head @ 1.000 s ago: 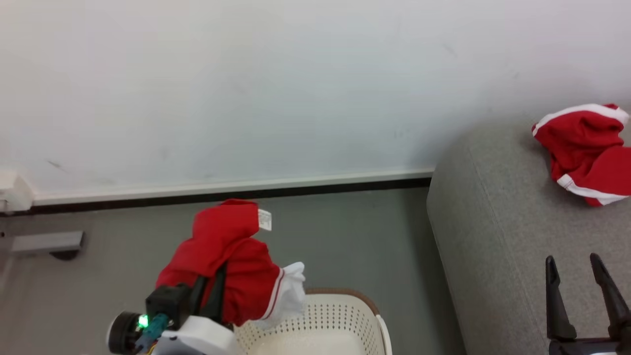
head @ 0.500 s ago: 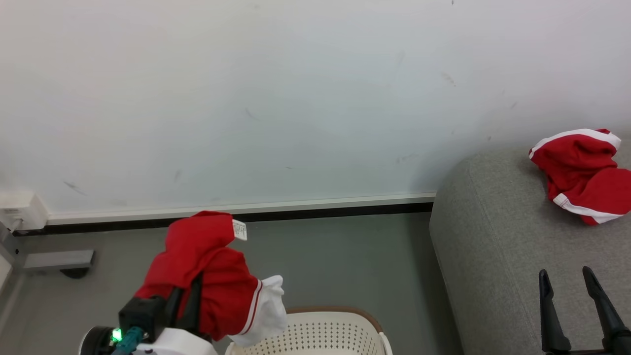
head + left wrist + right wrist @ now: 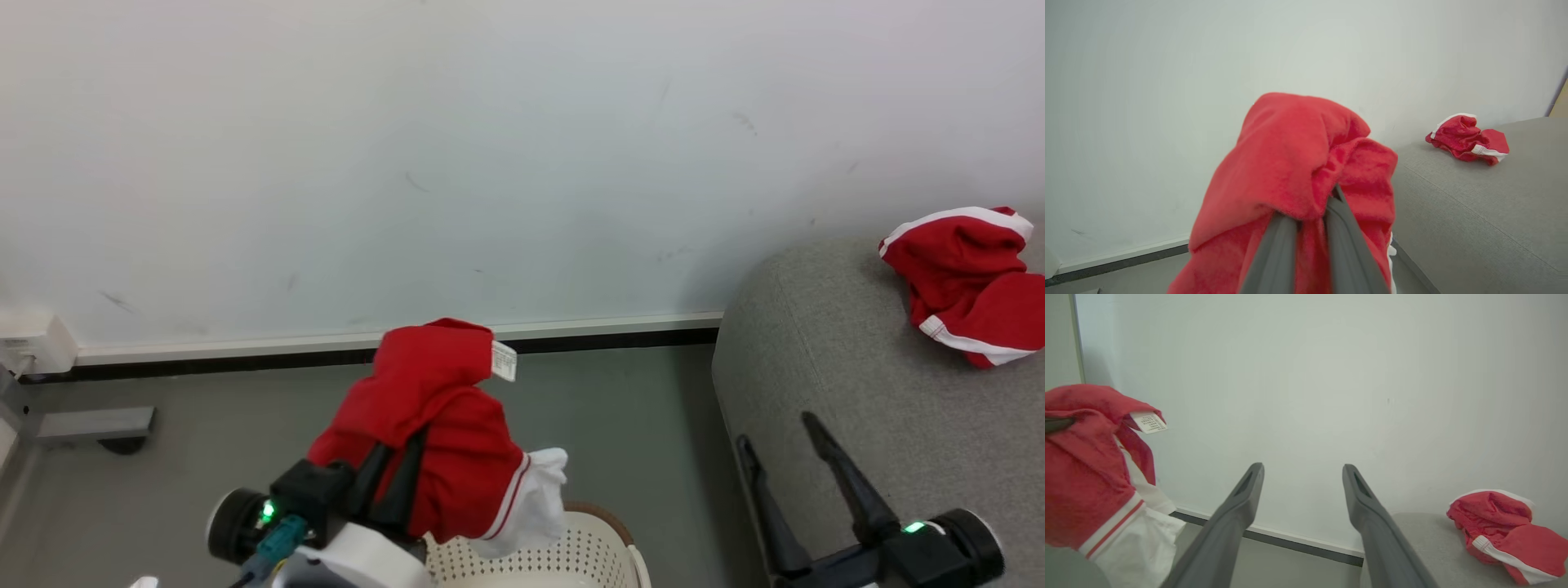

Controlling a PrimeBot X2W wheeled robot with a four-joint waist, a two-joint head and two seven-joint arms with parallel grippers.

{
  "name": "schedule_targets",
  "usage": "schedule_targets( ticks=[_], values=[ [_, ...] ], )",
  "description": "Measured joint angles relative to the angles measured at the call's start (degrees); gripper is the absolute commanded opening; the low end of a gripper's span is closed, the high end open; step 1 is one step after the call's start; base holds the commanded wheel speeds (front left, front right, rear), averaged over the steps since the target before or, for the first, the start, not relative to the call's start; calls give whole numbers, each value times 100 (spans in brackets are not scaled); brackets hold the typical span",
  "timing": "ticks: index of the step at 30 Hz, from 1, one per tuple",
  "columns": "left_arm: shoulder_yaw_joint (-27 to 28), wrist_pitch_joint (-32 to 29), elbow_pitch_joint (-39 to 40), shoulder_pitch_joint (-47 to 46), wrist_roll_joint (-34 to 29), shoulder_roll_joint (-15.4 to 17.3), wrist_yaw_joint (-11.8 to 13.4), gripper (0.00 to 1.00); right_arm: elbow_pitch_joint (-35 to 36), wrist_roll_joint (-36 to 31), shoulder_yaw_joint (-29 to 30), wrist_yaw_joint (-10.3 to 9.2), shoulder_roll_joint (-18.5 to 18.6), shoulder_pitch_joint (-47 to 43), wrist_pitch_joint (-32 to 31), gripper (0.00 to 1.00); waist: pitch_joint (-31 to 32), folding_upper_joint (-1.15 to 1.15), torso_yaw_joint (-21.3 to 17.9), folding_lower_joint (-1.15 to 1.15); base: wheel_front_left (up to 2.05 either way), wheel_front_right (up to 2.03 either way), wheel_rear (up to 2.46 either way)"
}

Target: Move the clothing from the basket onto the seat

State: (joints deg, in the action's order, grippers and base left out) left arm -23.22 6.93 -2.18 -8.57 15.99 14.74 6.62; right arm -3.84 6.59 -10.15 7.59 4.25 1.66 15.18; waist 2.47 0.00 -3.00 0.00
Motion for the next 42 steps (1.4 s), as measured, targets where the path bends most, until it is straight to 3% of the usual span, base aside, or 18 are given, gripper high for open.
schedule_targets(
  ticks=[14, 25, 34, 35, 36, 37, 42],
  values=[
    [-992, -282, 92, -643, -190, -467, -516, 0, -116, 760, -1982, 0, 437, 630, -51, 100, 24, 0, -98, 0, 0, 0, 0],
    [-1674, -493, 403, -782, -141, -598, -1066, 0, -350, 1099, -2189, -1, 664, 803, -49, 100, 31, 0, -199, 0, 0, 0, 0],
    [-1931, -662, 566, -735, 260, -590, -1222, 0, -392, 1346, -2308, 0, 708, 877, -74, 100, 7, 0, -197, 0, 0, 0, 0],
    [-1939, -664, 556, -734, 274, -587, -1224, 0, -391, 1382, -2343, 0, 711, 883, -75, 71, 3, 0, -195, 0, 0, 0, 0],
    [-1948, -668, 537, -734, 292, -578, -1240, 0, -386, 1432, -2382, 0, 715, 884, -76, 30, -2, 0, -195, 0, 0, 0, 0],
    [-1961, -668, 521, -730, 312, -571, -1240, 0, -385, 1474, -2420, 0, 728, 886, -98, 0, -6, 0, -195, 0, 0, 0, 0],
    [-1954, -658, 469, -726, 325, -548, -1237, 0, -361, 1549, -2454, 0, 838, 942, -99, 0, -41, 0, -212, 0, 0, 0, 0]
  ],
)
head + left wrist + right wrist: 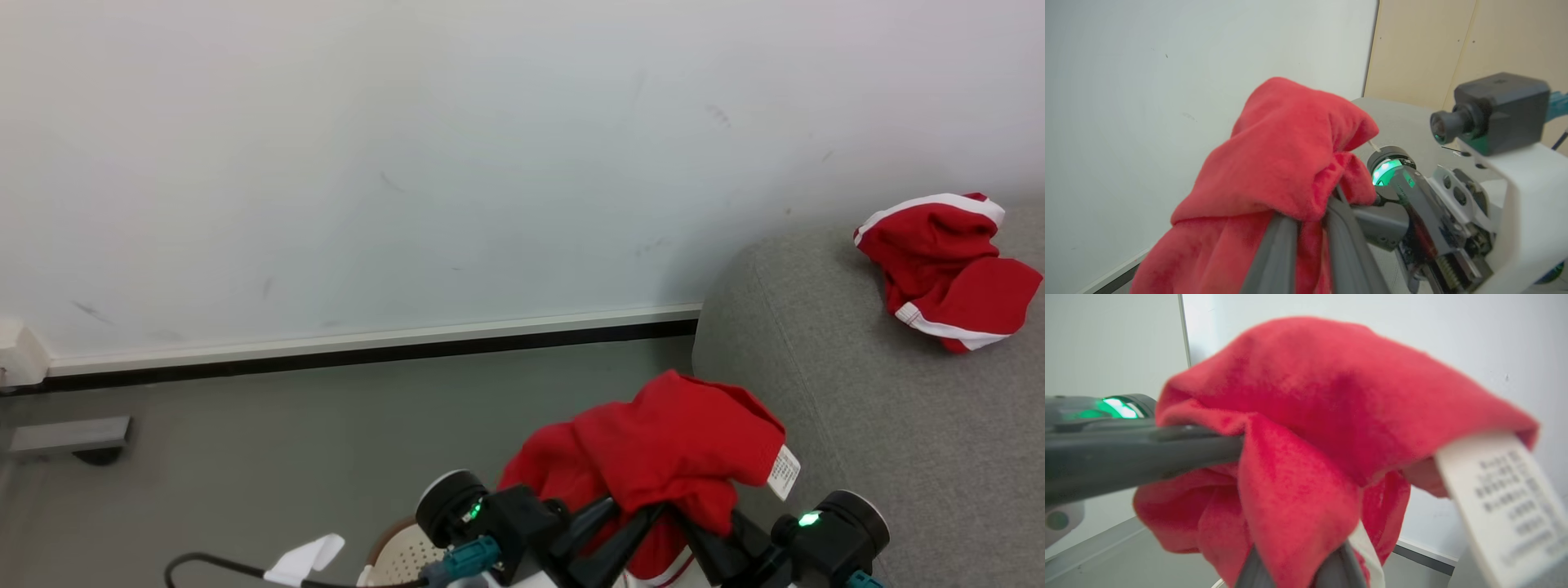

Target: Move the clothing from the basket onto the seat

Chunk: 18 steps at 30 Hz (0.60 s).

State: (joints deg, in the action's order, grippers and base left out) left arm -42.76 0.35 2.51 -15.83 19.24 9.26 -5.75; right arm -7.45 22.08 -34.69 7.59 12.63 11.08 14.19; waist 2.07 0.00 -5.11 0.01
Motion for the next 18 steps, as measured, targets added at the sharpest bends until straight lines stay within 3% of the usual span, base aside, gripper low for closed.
schedule_targets(
  ticks=[1, 3, 4, 5, 6, 18],
  values=[
    [10, 8, -11, 0, 1, 4, 10, 0, 4, 20, 11, -1, 0, 5, 0, 0, -10, 0, -11, 0, 0, 0, 0],
    [26, 33, -47, -1, 3, 20, 36, 20, 7, 25, 64, -1, -1, 5, 1, 0, -33, 0, -51, 0, 0, 0, 0],
    [37, 58, -73, 0, 10, 22, 59, 47, 7, 25, 102, 0, -1, 5, 1, 0, -45, 0, -76, 0, 0, 0, 0],
    [45, 74, -92, 5, 10, 29, 79, 84, 9, 25, 151, -1, -3, 4, 4, 0, -53, 0, -107, 0, 0, 0, 0],
    [54, 86, -105, 19, 9, 35, 112, 100, 13, 25, 210, 0, -5, 3, 12, 0, -60, 0, -144, 0, 0, 0, 0],
    [174, 338, -293, 68, -12, 74, 332, 100, 227, -97, 859, -1, 37, -207, 48, 0, -171, 0, -946, 0, 0, 0, 0]
  ],
)
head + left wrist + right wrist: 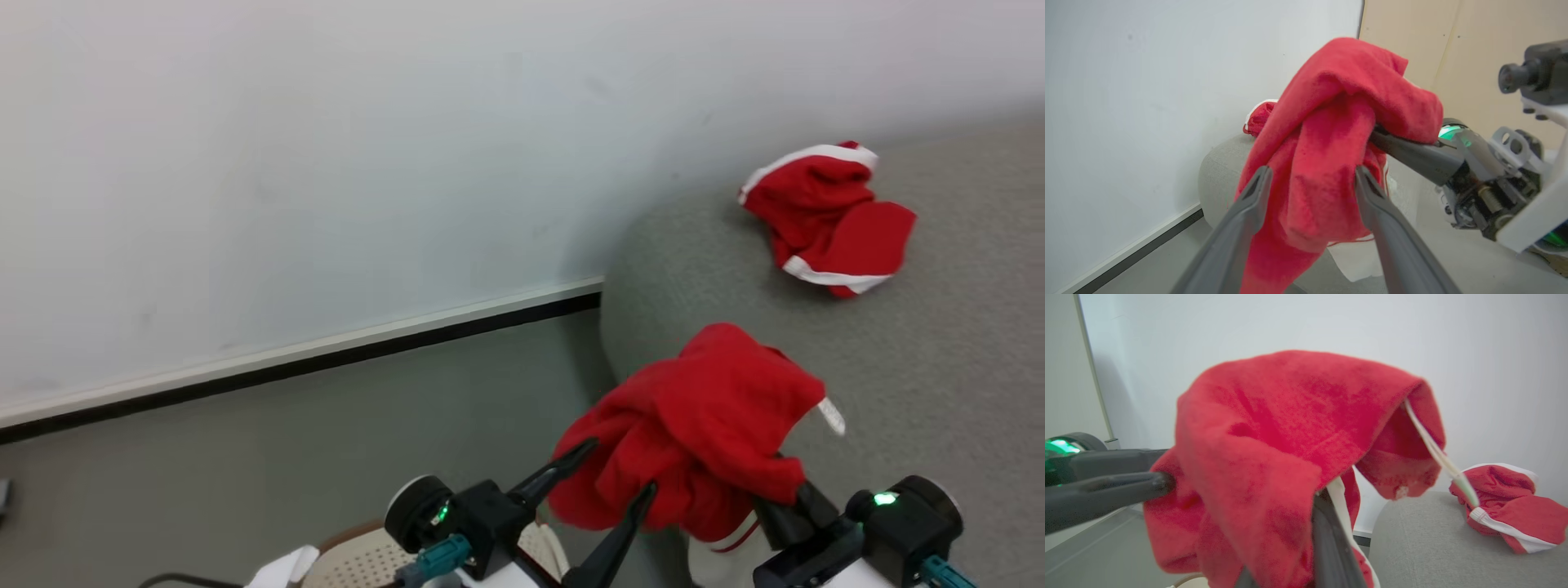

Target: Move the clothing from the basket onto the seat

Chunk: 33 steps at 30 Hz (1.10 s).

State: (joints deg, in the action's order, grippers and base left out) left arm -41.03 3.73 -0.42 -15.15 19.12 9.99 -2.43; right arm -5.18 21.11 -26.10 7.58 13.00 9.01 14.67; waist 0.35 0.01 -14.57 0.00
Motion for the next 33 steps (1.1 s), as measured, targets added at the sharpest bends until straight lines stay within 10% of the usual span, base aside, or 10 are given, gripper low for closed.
schedule_targets(
  ticks=[15, 33],
  values=[
    [-51, 192, -320, -149, -93, 2, 47, 100, 370, -198, 760, 0, -38, -282, -5, 0, -422, 0, -1021, 0, 0, 0, 0],
    [187, 65, -89, -1205, -274, 316, -80, 100, 334, -793, 2720, 0, -333, 1645, -64, 0, -1949, 0, -394, 1, 0, 0, 0]
  ],
)
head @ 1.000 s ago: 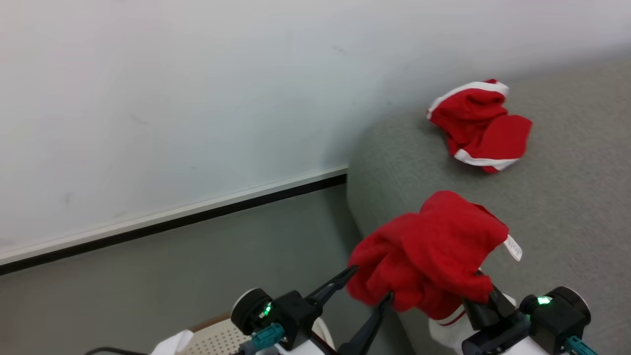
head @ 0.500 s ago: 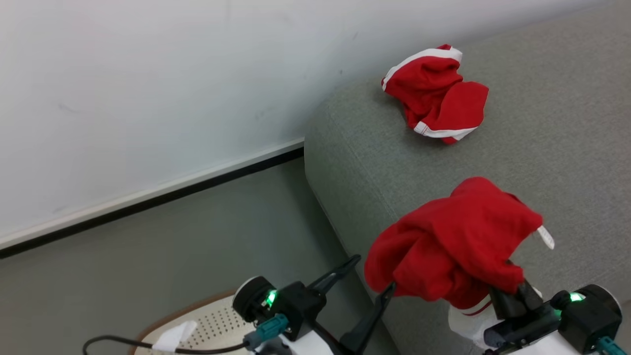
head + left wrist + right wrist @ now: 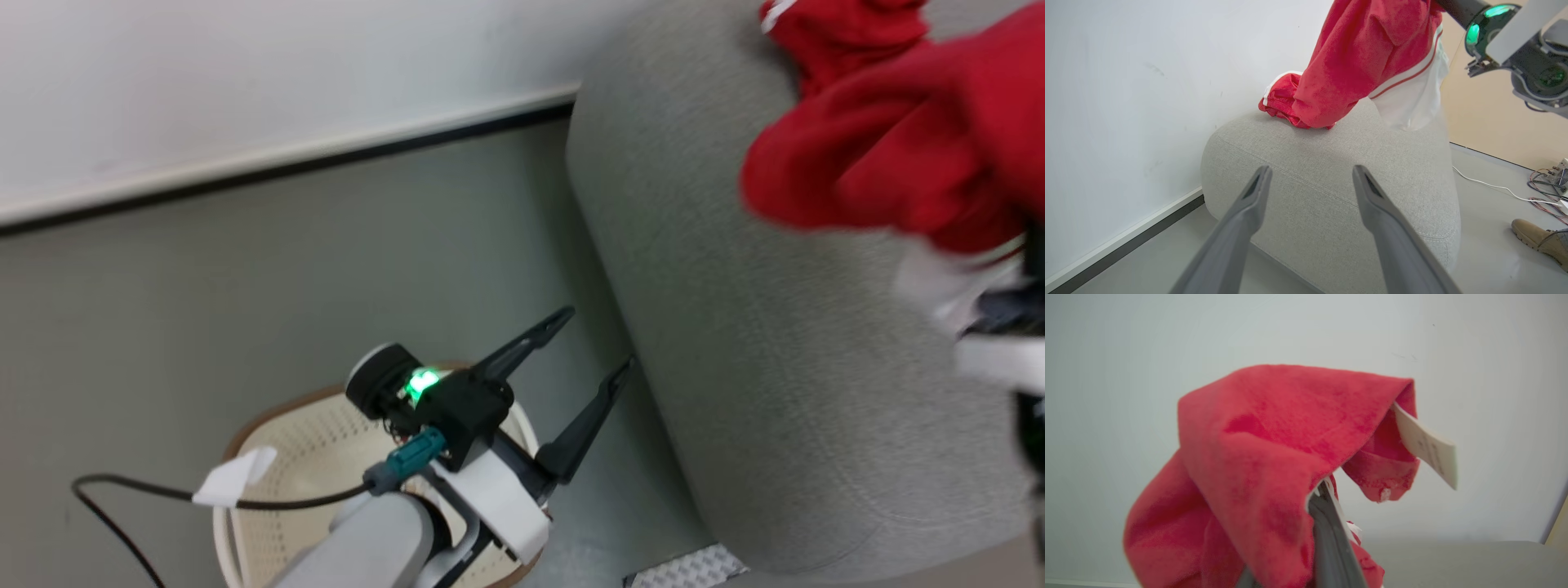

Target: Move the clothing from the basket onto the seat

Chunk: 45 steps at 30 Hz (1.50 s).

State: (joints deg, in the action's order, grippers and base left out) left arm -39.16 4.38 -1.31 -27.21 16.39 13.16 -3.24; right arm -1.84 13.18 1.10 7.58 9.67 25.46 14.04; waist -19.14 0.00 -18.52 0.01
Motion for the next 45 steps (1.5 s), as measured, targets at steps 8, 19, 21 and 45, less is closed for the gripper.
schedule_targets(
  ticks=[8, 19, 21, 45],
  values=[
    [10, 81, -9, -621, -90, 7, -127, 100, -466, -478, 1322, 0, 624, 1964, -714, 0, -979, 0, 554, 1, 0, 0, 0],
    [-65, 283, -152, -1008, -151, -167, -143, 100, -2090, -1190, 2837, 0, 1512, 3757, -1240, 0, -1910, 0, 1333, 1, 0, 0, 0],
    [-54, 286, -156, -1027, -151, -167, -124, 100, -2401, -1475, 3147, 0, 1562, 3829, -1263, 0, -2013, 0, 1450, 0, 0, 0, 0],
    [54, 412, -272, -715, 0, 29, 146, 100, -1969, -4181, 4803, 0, -582, 3619, -1451, 100, -1799, 0, 1640, -1, 0, 0, 0]
  ],
)
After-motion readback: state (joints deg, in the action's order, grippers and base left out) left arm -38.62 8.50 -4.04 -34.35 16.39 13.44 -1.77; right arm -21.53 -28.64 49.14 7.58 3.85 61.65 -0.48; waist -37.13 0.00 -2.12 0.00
